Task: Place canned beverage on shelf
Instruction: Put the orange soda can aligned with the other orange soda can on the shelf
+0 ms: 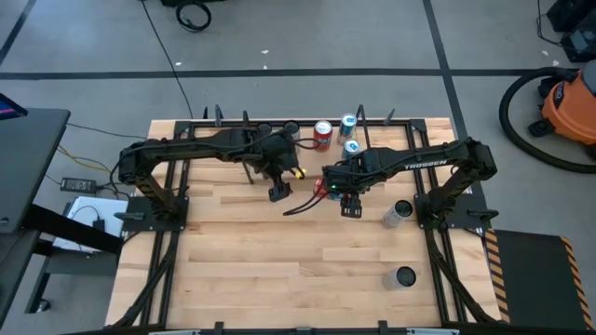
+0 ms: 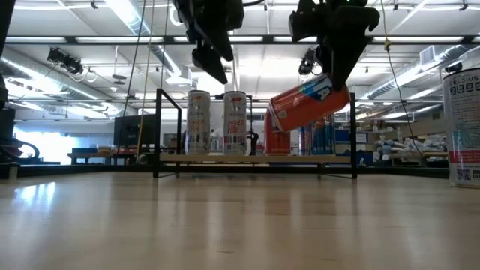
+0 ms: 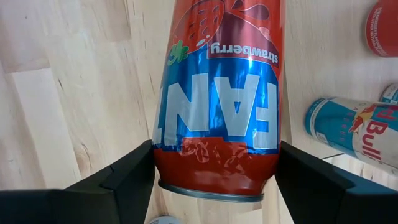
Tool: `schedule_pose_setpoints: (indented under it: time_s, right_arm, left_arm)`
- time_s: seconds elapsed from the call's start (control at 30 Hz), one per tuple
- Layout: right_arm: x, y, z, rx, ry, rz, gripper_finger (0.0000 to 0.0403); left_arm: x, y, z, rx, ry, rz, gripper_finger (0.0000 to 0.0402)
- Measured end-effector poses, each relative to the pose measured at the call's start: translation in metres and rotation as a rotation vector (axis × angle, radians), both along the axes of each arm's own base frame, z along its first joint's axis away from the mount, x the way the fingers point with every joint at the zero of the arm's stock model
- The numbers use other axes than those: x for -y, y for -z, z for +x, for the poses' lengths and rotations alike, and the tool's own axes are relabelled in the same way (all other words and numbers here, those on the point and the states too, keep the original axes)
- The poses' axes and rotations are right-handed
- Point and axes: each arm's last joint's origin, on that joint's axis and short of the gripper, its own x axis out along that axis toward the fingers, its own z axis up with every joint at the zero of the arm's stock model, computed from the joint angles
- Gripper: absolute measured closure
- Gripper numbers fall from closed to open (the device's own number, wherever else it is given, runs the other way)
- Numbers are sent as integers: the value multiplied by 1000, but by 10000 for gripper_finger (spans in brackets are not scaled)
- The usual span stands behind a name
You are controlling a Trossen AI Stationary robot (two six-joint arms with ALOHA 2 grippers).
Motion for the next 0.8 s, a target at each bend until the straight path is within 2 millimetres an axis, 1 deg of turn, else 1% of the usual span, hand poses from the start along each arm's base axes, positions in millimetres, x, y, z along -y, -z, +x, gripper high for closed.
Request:
schedule_pose_setpoints:
  time_s: [0.23,0.53,0.73,0.8]
  right_arm:
    - [0,0,1,3,-23,-5,110]
    - [1,0,1,-3,-48,-17,110]
    - [2,0,0,-16,-94,-52,110]
    - [2,0,1,-14,-127,-58,110]
  left_arm:
    - [0,-2,3,42,6,0,11]
    - [-2,-12,16,200,-26,20,11]
    - [-3,-10,16,186,-66,-10,11]
    - [-3,-6,18,179,-68,-15,11]
